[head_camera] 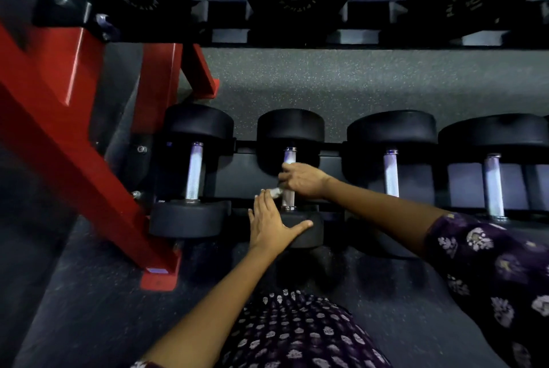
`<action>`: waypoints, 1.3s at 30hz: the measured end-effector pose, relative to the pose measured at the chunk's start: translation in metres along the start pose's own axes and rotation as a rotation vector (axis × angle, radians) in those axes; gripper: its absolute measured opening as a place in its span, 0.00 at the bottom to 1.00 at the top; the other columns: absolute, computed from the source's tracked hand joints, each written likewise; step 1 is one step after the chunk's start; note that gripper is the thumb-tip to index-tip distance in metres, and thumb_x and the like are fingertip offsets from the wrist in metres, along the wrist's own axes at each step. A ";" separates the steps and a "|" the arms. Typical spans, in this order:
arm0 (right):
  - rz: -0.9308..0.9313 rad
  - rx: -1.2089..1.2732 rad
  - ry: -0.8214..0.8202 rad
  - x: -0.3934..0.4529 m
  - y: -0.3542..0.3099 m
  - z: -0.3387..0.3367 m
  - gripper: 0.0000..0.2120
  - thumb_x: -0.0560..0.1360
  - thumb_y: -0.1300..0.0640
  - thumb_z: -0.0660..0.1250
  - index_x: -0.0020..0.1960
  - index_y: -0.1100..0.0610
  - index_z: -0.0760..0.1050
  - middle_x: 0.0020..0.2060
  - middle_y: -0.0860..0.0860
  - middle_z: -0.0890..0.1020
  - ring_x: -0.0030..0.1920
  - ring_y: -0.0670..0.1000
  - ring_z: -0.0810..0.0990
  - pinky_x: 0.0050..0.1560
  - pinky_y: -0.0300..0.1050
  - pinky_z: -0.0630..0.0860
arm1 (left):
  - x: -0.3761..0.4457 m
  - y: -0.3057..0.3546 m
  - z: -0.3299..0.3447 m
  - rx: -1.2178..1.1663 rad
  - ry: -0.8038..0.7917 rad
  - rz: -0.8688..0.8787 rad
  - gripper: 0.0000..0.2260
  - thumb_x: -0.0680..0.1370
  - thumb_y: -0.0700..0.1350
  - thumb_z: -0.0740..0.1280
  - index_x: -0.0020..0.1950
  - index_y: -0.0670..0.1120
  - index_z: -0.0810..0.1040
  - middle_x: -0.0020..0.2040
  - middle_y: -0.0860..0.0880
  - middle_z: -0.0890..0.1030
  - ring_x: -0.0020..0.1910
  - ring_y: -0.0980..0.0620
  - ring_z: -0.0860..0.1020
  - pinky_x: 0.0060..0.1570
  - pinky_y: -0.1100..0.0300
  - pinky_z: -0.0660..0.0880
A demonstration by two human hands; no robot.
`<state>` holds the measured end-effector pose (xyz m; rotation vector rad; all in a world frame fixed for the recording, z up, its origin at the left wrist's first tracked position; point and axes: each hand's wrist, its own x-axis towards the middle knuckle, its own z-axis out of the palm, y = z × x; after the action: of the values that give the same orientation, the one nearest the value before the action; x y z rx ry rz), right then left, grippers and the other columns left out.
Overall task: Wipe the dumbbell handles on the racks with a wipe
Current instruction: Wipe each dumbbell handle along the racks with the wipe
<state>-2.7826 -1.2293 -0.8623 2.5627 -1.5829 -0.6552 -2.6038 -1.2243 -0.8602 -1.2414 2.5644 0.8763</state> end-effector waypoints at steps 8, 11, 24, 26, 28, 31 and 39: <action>-0.114 -0.040 -0.045 -0.008 -0.017 0.006 0.18 0.67 0.56 0.52 0.36 0.53 0.82 0.35 0.45 0.81 0.44 0.46 0.68 0.42 0.40 0.62 | -0.019 -0.030 0.024 0.060 0.039 0.231 0.54 0.62 0.79 0.27 0.74 0.41 0.34 0.76 0.46 0.35 0.75 0.48 0.32 0.75 0.51 0.35; -0.102 0.074 -0.071 -0.003 0.006 0.012 0.16 0.68 0.53 0.56 0.33 0.48 0.81 0.35 0.43 0.79 0.36 0.46 0.75 0.40 0.38 0.67 | -0.015 -0.035 0.025 0.048 0.025 0.271 0.50 0.64 0.79 0.29 0.71 0.42 0.31 0.73 0.47 0.32 0.74 0.48 0.32 0.73 0.54 0.32; -0.162 0.014 -0.144 0.008 -0.033 -0.006 0.17 0.76 0.64 0.49 0.54 0.61 0.75 0.56 0.56 0.77 0.56 0.54 0.74 0.60 0.42 0.59 | -0.007 -0.047 0.037 0.093 0.174 0.426 0.36 0.81 0.65 0.42 0.75 0.37 0.54 0.76 0.41 0.53 0.77 0.43 0.44 0.70 0.38 0.50; -0.183 0.095 -0.134 0.005 -0.030 -0.012 0.13 0.75 0.65 0.54 0.50 0.64 0.76 0.53 0.59 0.78 0.54 0.59 0.76 0.58 0.44 0.59 | -0.006 -0.050 0.042 0.123 0.231 0.476 0.31 0.83 0.62 0.42 0.75 0.39 0.54 0.75 0.42 0.54 0.77 0.50 0.38 0.75 0.43 0.44; -0.171 0.119 -0.052 -0.002 -0.011 -0.009 0.14 0.75 0.63 0.54 0.50 0.62 0.78 0.51 0.57 0.78 0.51 0.58 0.77 0.56 0.44 0.62 | -0.009 -0.051 0.040 0.144 0.253 0.517 0.29 0.83 0.60 0.42 0.75 0.39 0.55 0.75 0.42 0.55 0.78 0.50 0.39 0.73 0.50 0.41; 0.060 0.059 -0.012 -0.002 0.019 -0.001 0.15 0.71 0.59 0.56 0.42 0.51 0.82 0.40 0.46 0.81 0.37 0.49 0.80 0.43 0.39 0.69 | -0.013 -0.049 0.037 0.108 0.212 0.507 0.29 0.83 0.59 0.43 0.74 0.39 0.58 0.75 0.40 0.61 0.76 0.44 0.50 0.74 0.52 0.41; -0.051 0.119 -0.092 -0.005 -0.021 0.004 0.25 0.77 0.54 0.40 0.64 0.56 0.70 0.61 0.52 0.74 0.59 0.56 0.74 0.59 0.47 0.67 | -0.018 -0.043 0.036 -0.001 0.278 0.450 0.25 0.83 0.58 0.48 0.73 0.42 0.61 0.72 0.38 0.68 0.74 0.45 0.56 0.75 0.53 0.44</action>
<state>-2.7689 -1.2145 -0.8701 2.7029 -1.6364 -0.7140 -2.5634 -1.2127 -0.9013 -0.8440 3.1394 0.8224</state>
